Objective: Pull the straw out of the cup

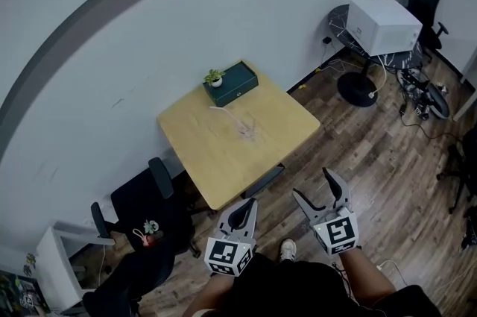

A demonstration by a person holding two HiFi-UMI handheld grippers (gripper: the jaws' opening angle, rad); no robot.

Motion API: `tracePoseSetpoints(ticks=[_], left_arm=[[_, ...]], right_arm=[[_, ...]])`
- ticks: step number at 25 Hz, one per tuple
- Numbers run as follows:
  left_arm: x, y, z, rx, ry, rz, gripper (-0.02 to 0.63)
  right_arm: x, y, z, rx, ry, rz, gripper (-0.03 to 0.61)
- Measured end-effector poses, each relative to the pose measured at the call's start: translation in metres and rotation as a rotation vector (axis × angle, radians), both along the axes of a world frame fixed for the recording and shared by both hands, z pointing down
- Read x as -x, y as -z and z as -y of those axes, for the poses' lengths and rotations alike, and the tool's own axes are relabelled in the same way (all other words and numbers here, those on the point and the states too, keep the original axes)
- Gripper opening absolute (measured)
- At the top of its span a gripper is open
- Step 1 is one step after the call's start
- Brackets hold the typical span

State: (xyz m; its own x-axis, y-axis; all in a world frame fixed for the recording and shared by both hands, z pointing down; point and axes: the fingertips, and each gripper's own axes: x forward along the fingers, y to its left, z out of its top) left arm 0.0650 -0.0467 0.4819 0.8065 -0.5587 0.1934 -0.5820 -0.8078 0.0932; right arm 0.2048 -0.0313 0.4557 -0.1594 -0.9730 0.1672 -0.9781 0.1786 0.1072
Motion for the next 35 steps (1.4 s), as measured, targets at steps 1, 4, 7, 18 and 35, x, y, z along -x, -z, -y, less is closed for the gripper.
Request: tracePoseSetpoints(ticks=[1, 4, 7, 18, 35], left_arm=[[0.002, -0.002, 0.003, 0.005, 0.009, 0.0, 0.02], [0.009, -0.007, 0.018, 0.032, 0.043, -0.009, 0.018], [0.015, -0.009, 0.035, 0.038, 0.063, -0.017, 0.018], [0.041, -0.012, 0.132, 0.035, 0.11, -0.017, 0.018], [0.094, -0.009, 0.225, 0.041, 0.154, -0.047, 0.018]], right_arm=[[0.001, -0.002, 0.004, 0.004, 0.002, 0.002, 0.37], [0.004, -0.006, 0.02, 0.015, 0.006, 0.008, 0.369], [0.013, -0.007, 0.039, 0.018, 0.037, -0.017, 0.368], [0.045, -0.007, 0.136, 0.039, 0.11, -0.019, 0.37], [0.094, -0.018, 0.246, 0.091, 0.148, -0.055, 0.373]])
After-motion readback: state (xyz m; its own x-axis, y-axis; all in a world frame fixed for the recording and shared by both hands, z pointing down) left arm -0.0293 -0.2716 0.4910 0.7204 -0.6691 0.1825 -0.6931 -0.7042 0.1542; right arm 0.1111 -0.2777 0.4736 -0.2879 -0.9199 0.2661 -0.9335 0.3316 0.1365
